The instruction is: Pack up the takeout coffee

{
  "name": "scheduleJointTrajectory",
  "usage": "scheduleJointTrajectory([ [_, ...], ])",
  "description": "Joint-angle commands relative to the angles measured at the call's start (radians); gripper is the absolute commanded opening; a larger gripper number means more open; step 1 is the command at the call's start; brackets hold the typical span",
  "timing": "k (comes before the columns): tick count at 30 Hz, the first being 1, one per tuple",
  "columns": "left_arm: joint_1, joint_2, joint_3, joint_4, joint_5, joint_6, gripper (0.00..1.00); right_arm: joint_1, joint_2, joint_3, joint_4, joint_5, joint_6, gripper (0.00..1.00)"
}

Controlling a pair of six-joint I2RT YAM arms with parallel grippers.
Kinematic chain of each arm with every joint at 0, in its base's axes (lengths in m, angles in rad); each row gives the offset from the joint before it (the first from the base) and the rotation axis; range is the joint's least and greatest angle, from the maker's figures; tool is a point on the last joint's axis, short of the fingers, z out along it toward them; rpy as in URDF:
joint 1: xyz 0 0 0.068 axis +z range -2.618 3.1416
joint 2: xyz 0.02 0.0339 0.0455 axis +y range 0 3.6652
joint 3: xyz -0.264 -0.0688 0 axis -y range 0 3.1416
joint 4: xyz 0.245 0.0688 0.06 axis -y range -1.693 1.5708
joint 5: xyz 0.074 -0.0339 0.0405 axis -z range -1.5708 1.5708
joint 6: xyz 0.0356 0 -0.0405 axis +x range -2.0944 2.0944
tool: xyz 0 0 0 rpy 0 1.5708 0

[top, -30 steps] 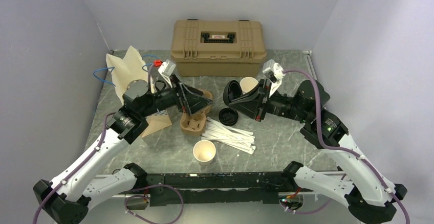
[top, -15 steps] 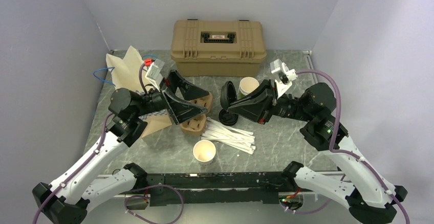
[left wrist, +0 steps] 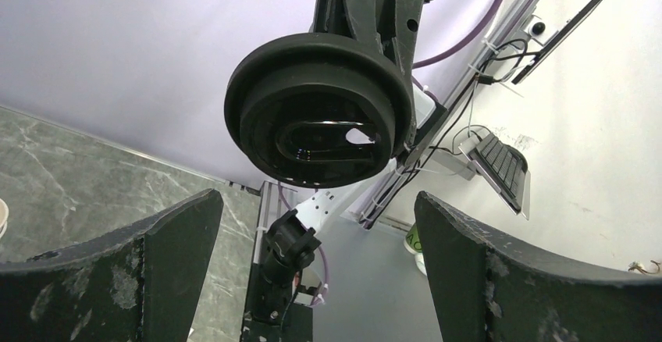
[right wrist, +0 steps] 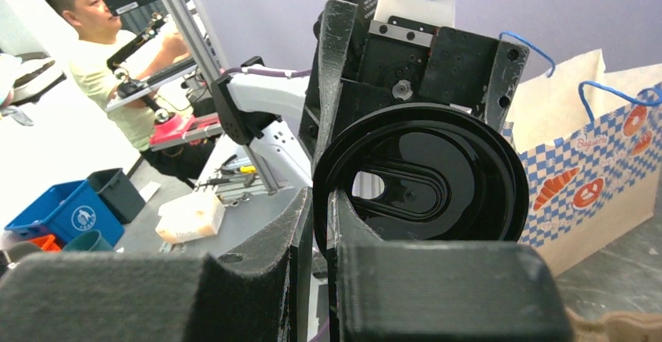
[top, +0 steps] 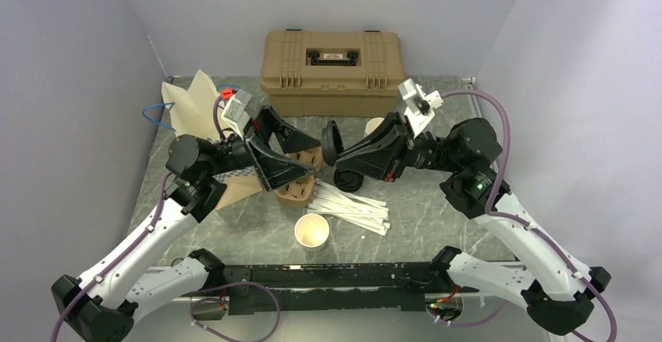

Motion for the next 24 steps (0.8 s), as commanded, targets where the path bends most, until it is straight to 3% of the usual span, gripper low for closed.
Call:
scheduleJointTrajectory([
  [1,-0.003,0.005,0.029,0.064,0.025,-0.017,0.99,-0.001,0.013,0.009,0.151,-0.056,0.067,0.08],
  [24,-0.003,0.026,0.031,0.119,0.026,-0.051,0.99,0.002,0.065,-0.011,0.208,-0.066,0.094,0.09],
])
